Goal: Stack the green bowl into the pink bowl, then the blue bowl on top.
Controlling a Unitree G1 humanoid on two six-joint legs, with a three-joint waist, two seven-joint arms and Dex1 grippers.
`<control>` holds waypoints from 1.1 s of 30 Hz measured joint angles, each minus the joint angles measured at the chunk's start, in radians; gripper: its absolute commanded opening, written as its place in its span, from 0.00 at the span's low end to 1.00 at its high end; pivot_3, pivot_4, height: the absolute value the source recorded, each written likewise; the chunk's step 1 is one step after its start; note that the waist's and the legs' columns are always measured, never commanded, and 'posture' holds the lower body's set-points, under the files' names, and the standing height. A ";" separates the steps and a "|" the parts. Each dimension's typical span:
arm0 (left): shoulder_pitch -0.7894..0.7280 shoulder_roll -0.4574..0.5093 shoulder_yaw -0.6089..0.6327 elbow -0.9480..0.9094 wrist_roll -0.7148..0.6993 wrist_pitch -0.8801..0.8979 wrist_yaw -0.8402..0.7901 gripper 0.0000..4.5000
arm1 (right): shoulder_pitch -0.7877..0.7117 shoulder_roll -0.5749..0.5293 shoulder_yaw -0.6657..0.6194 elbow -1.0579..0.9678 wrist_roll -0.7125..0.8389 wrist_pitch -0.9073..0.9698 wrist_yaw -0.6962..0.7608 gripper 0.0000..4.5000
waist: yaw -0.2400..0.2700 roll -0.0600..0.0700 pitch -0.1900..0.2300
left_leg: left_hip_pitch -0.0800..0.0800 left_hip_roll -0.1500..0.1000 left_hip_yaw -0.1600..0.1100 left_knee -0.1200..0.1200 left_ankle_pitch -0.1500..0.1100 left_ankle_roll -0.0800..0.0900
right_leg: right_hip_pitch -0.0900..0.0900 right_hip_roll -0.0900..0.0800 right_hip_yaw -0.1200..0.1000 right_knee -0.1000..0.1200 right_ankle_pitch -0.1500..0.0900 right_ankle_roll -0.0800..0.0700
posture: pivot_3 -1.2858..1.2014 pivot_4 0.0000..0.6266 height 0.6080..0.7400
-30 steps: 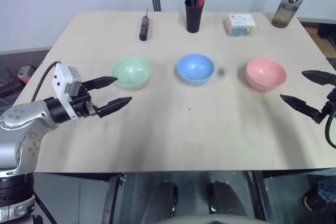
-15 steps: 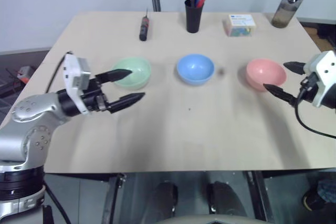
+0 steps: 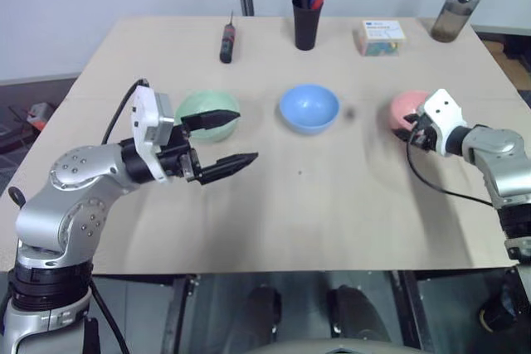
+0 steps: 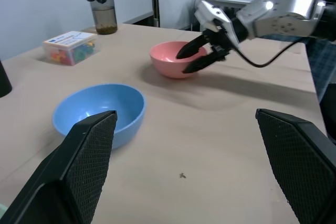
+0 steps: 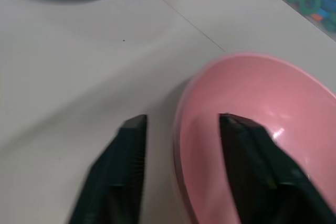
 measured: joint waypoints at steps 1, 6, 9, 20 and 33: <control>0.005 0.000 0.003 0.000 -0.001 0.000 0.003 1.00 | -0.003 0.000 0.000 0.004 -0.004 -0.005 0.005 0.12 | 0.000 0.000 0.000 | 0.000 0.000 0.000 0.000 0.000 0.000 | 0.000 0.000 0.000 0.000 0.000 0.000 | 0.52 0.24 1.00; 0.012 0.000 0.011 -0.003 -0.009 0.000 0.014 1.00 | -0.005 0.004 0.006 0.027 -0.025 -0.026 0.019 0.03 | -0.001 0.000 0.000 | 0.000 0.000 0.000 0.000 0.000 0.000 | 0.000 0.000 0.000 0.000 0.000 0.000 | 0.52 0.24 1.00; 0.012 0.000 0.013 -0.009 -0.012 0.000 0.019 1.00 | -0.005 0.013 0.006 0.025 -0.040 -0.029 0.019 0.03 | -0.001 0.000 0.000 | 0.000 0.000 0.000 0.000 0.000 0.000 | 0.000 0.000 0.000 0.000 0.000 0.000 | 0.52 0.24 1.00; 0.014 -0.016 0.012 0.017 0.030 -0.020 0.039 1.00 | 0.242 -0.023 0.034 -0.749 0.277 0.262 0.213 0.03 | 0.001 0.000 0.000 | -0.001 0.000 -0.001 0.001 -0.001 0.002 | 0.000 0.000 0.000 0.000 0.000 0.000 | 0.52 0.24 1.00; 0.013 -0.029 -0.038 0.044 0.147 -0.058 0.071 1.00 | 0.249 0.103 0.150 -0.748 0.290 0.367 0.112 0.74 | 0.002 0.000 0.000 | 0.001 -0.001 -0.002 0.001 0.000 0.000 | 0.002 0.000 -0.002 0.000 0.000 0.000 | 0.52 0.24 1.00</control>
